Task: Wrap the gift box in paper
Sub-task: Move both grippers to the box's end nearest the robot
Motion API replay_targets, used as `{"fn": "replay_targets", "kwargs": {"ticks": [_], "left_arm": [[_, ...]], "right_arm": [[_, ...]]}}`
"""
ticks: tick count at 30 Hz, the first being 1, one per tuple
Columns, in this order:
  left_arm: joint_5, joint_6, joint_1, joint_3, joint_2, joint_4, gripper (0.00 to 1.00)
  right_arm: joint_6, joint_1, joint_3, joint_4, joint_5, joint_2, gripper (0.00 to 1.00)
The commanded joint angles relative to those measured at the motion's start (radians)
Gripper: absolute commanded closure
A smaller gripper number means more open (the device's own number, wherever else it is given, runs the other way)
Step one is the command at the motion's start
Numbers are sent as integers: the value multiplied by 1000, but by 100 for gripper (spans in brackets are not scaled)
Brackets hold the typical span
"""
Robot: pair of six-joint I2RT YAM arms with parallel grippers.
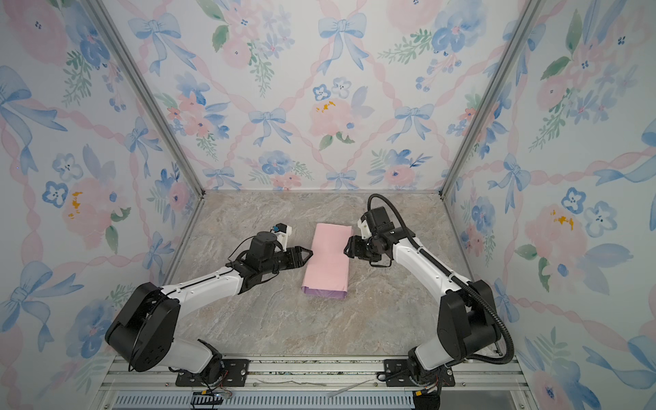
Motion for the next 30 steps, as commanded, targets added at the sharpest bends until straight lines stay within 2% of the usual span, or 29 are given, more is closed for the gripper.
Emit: {"fn": "replay_targets", "kwargs": {"ticks": [1,6,13,24,30], "left_arm": [[-1,-12,7,-56,-25,11,37],[16,-23,13,-47,17,23,34],[44,-50,-13,-50,69,94,34],[47,-44,-64,-113,21,170,33],[16,-14,-65,-152,-33,170,32]], "right_arm": [[16,8,-33,91,-12,23,37],[25,6,-14,157,-5,91,37],[56,11,37,190,-74,199,35],[22,48,59,247,-111,230,37],[-33,42,50,187,12,149,34]]}}
